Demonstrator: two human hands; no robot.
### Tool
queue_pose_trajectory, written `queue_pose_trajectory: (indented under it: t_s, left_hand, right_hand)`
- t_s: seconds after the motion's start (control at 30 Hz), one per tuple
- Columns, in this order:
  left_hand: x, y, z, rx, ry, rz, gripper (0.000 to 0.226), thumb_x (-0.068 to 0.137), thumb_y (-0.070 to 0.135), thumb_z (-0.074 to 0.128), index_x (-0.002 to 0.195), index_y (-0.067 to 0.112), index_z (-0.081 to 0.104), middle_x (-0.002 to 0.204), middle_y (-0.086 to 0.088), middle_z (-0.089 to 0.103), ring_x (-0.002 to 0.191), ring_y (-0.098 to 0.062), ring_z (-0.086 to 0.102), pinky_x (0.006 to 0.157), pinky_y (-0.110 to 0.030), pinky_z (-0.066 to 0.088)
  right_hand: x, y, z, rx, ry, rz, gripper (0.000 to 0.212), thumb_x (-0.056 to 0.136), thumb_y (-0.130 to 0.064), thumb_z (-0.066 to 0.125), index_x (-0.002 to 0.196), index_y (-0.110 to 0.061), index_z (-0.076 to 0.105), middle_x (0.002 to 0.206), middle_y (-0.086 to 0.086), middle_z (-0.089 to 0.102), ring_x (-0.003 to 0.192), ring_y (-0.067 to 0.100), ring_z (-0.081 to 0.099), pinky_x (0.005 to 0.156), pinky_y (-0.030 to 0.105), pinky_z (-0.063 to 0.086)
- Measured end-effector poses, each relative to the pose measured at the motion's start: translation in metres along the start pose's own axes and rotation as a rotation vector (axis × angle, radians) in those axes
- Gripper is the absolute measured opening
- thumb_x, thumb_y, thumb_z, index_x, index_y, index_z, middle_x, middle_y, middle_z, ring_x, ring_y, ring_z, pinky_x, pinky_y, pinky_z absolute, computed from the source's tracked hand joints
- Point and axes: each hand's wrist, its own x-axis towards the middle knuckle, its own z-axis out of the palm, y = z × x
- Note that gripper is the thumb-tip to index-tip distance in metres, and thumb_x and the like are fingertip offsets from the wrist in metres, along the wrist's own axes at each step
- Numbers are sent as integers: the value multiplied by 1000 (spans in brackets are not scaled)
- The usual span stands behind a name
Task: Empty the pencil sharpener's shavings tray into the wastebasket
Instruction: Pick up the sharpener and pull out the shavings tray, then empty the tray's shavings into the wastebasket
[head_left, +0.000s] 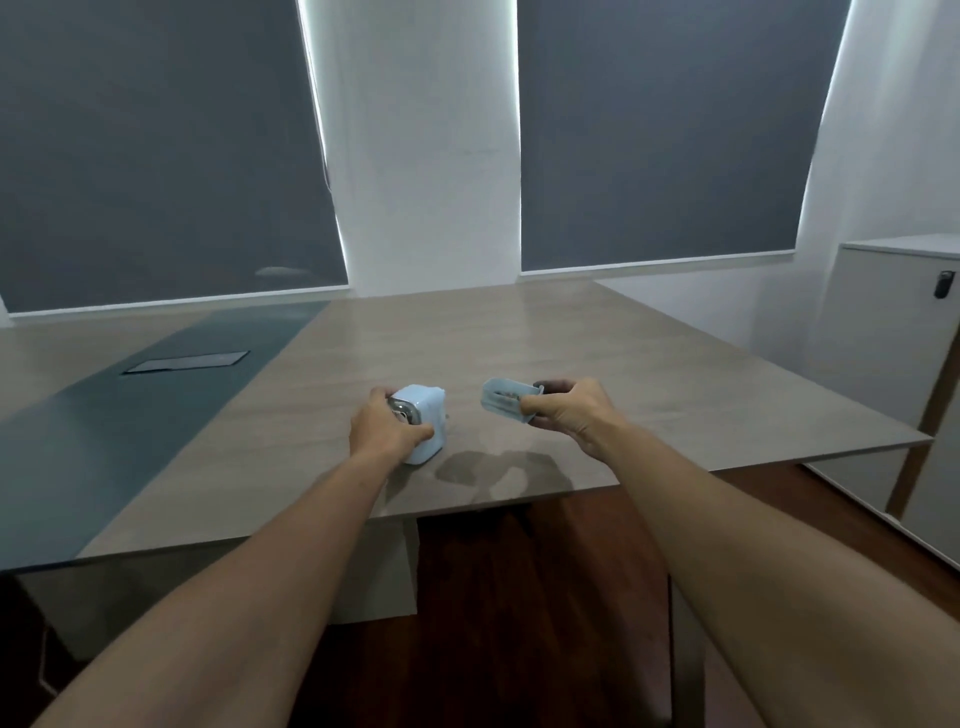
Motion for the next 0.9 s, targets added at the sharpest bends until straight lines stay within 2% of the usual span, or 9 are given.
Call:
queue_pose_trajectory:
  t_s: [0.1,0.2,0.3,0.4,0.5,0.7,0.83,0.9]
  left_hand:
    - [-3,13,-6,61,-74,-35,82,65,35,84,134,8,49,133,-14,59,121,-33,56,92,-36,45]
    - [-7,39,-12,178,-36,25,84,71,49,75,135,3,49,141,-18,53,130,-35,49,101,-37,42]
    - [-17,75,-10,176,-51,117,76,78,48,69,134,-1,52,141,-20,54,131,-36,49,105,-38,41]
    - [-34,110,4,114,-141,171,74,83,44,66,139,-1,48,146,-19,51,135,-34,47,106,-37,40]
    - [-51,137,23,42,-224,210,78,84,46,65,145,2,42,151,-16,47,138,-33,44,109,-35,37]
    - [-102,176,71,-96,-387,253,73,84,46,64,142,5,49,147,-14,51,136,-31,47,107,-33,38]
    - [-144,179,120,-137,-517,275,65,85,47,62,135,5,57,140,-13,57,130,-31,52,105,-35,41]
    - [-167,176,149,-121,-582,289,59,84,46,61,128,7,63,135,-12,62,126,-30,55,103,-34,43]
  right_hand:
    - [-5,-11,-13,-116,48,20,44,65,3,82,106,6,67,100,17,67,87,27,67,88,45,59]
    - [-14,-30,-28,-223,105,30,53,52,-13,88,101,-2,71,103,15,71,88,27,71,83,42,62]
    - [-27,-51,-44,-284,152,19,60,45,-24,87,100,-8,72,104,13,72,87,23,71,85,42,61]
    - [-44,-66,-63,-309,232,5,52,59,-19,86,107,-7,71,100,9,69,83,19,64,87,40,61]
    - [-59,-78,-86,-307,305,3,52,60,-18,87,108,-6,72,99,9,69,83,19,64,87,40,60]
    - [-96,-76,-148,-311,416,45,59,59,-18,89,112,-3,69,107,13,70,88,21,68,86,38,61]
    - [-124,-56,-197,-421,451,144,56,62,-20,90,110,-2,68,97,10,69,81,18,68,72,28,62]
    - [-140,-35,-223,-440,454,194,59,63,-15,90,115,1,67,103,13,70,87,22,68,83,38,61]
